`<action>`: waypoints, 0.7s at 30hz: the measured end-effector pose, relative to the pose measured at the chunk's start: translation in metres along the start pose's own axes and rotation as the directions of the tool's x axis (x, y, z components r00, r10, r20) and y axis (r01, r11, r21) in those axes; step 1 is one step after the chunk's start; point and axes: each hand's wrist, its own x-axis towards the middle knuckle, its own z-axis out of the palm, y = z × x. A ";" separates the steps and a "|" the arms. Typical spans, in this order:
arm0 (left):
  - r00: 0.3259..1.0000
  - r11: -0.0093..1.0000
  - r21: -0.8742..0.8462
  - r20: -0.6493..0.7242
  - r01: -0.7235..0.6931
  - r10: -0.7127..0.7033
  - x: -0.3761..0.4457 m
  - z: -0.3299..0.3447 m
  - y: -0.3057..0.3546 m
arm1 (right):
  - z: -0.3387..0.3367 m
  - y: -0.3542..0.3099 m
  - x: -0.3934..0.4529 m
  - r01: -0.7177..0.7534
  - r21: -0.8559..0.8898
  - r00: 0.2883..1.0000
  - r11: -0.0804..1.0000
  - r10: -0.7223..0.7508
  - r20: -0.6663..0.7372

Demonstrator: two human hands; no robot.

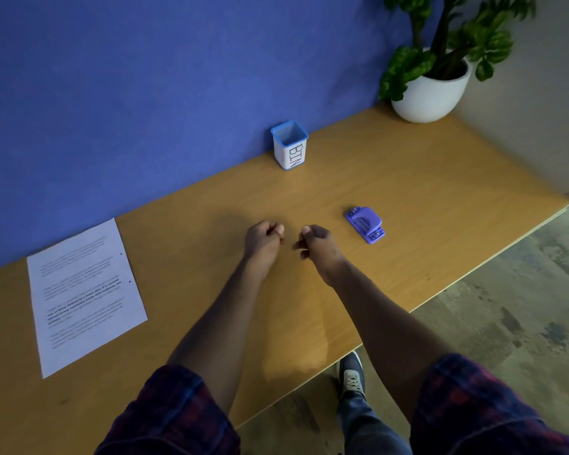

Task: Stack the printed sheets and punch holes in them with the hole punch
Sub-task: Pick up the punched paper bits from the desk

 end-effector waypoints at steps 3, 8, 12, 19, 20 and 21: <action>0.999 0.997 -0.067 -0.017 -0.039 0.038 0.017 0.003 0.033 | 0.002 -0.023 0.019 0.055 0.030 0.998 0.998 -0.055 0.025; 0.995 0.991 -0.117 -0.088 -0.063 0.053 0.052 0.007 0.078 | 0.003 -0.068 0.056 0.131 0.170 0.990 0.977 -0.138 0.034; 0.987 0.989 -0.113 -0.142 -0.092 0.076 0.085 0.010 0.103 | 0.003 -0.096 0.093 0.214 0.193 0.976 0.958 -0.215 -0.013; 0.969 0.990 -0.092 -0.230 -0.110 0.086 0.135 0.019 0.133 | 0.004 -0.129 0.161 0.262 0.039 0.963 0.964 -0.259 -0.073; 0.967 0.992 -0.078 -0.243 -0.103 0.081 0.143 0.020 0.134 | 0.006 -0.133 0.169 0.256 0.018 0.965 0.967 -0.254 -0.072; 0.964 0.993 -0.073 -0.254 -0.094 0.073 0.152 0.022 0.134 | 0.008 -0.136 0.177 0.246 -0.007 0.966 0.969 -0.246 -0.075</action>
